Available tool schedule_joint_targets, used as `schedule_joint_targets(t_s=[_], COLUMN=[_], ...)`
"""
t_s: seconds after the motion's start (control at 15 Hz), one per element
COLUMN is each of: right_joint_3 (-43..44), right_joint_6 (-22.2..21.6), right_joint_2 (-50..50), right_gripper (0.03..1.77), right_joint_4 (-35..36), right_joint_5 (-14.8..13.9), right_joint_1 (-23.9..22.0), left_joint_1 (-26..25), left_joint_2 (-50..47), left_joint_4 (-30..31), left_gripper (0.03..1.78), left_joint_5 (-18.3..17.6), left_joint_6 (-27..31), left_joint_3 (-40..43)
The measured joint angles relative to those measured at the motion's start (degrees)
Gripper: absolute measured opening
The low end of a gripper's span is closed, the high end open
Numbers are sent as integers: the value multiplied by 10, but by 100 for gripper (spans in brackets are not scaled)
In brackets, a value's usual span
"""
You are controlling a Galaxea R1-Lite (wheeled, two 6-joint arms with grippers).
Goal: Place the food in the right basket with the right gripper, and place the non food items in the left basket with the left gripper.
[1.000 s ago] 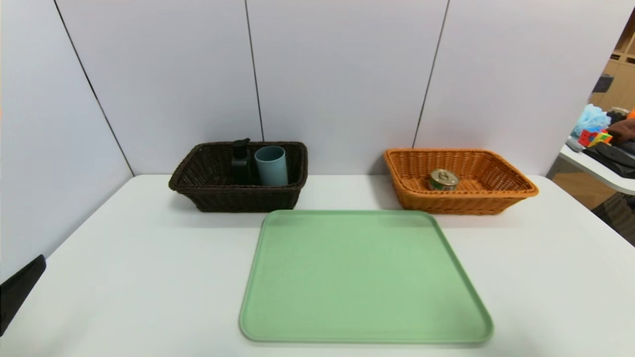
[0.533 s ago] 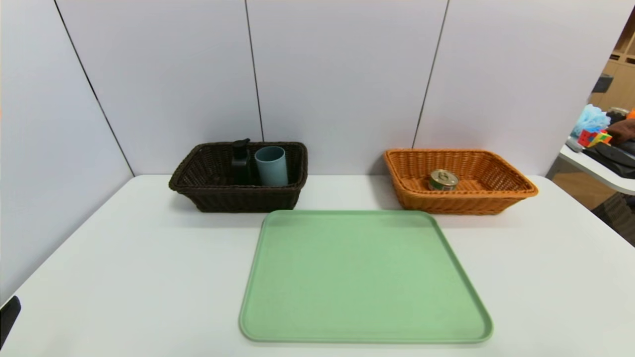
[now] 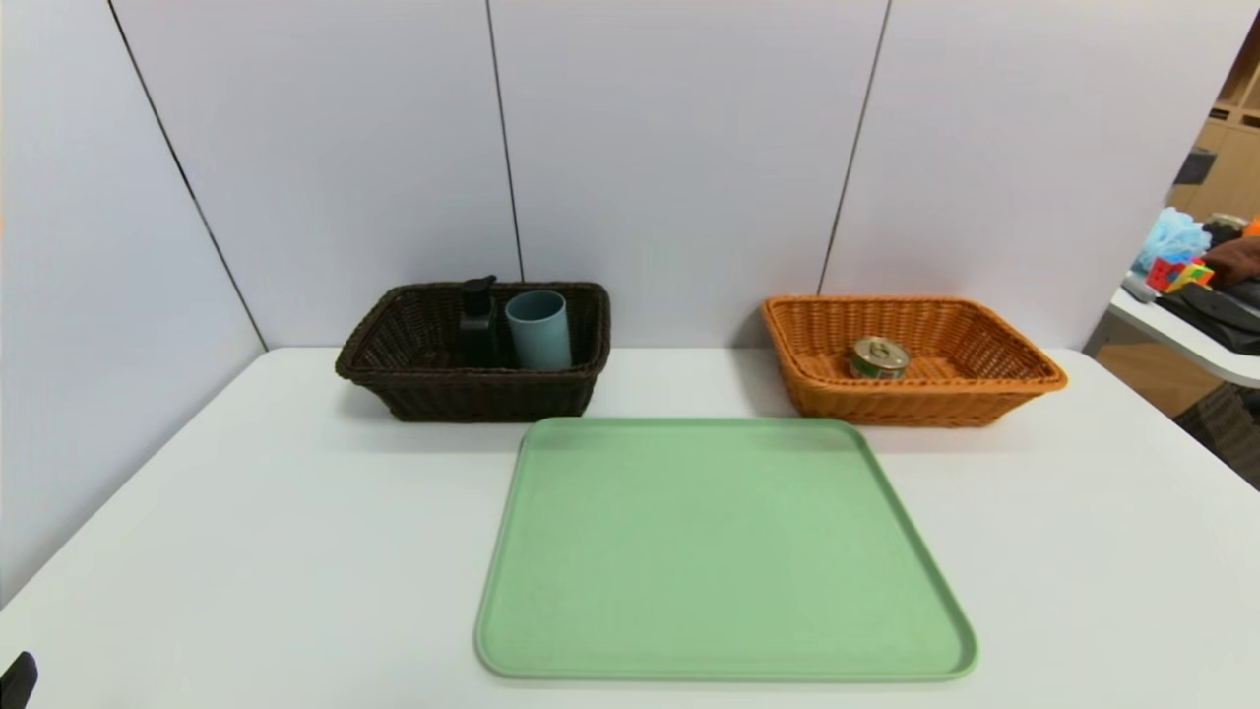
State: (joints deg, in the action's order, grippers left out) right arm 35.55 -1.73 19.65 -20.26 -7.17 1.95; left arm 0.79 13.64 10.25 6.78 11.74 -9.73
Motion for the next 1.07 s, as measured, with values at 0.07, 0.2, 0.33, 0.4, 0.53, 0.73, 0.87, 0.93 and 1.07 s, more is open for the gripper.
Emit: schedule_joint_targets(t_s=[0.07,0.2,0.33,0.4,0.53,0.73,0.87,0.93,1.07], right_joint_3=[0,-7,-17,-19,-21,-27,-28,-29,-30], right_joint_6=[0,0,0,0,1,0,3,4,12], right_joint_2=[-13,-38,-61,-71,-87,-98,-108,-113,-132], right_gripper=[169,169,169,169,169,169,169,169,169], right_joint_4=[-18,-40,-44,-45,-46,-45,-54,-59,-83], right_joint_5=[1,1,1,1,-2,-11,-13,-12,-6], right_joint_1=[-1,-2,-9,-15,-22,-24,-23,-23,-22], left_joint_1=[-1,-5,-9,-9,-11,-11,-11,-11,-10], left_joint_2=[-7,-20,-32,-37,-45,-59,-66,-70,-77], left_joint_4=[0,0,-5,-6,-6,-5,-5,-5,-4], left_gripper=[169,169,169,169,169,169,169,169,169], left_joint_5=[-2,-10,-11,-10,-10,-9,-7,-6,-5], left_joint_6=[0,0,0,0,-1,-1,-1,-2,-2], left_joint_3=[4,14,19,21,27,45,48,50,58])
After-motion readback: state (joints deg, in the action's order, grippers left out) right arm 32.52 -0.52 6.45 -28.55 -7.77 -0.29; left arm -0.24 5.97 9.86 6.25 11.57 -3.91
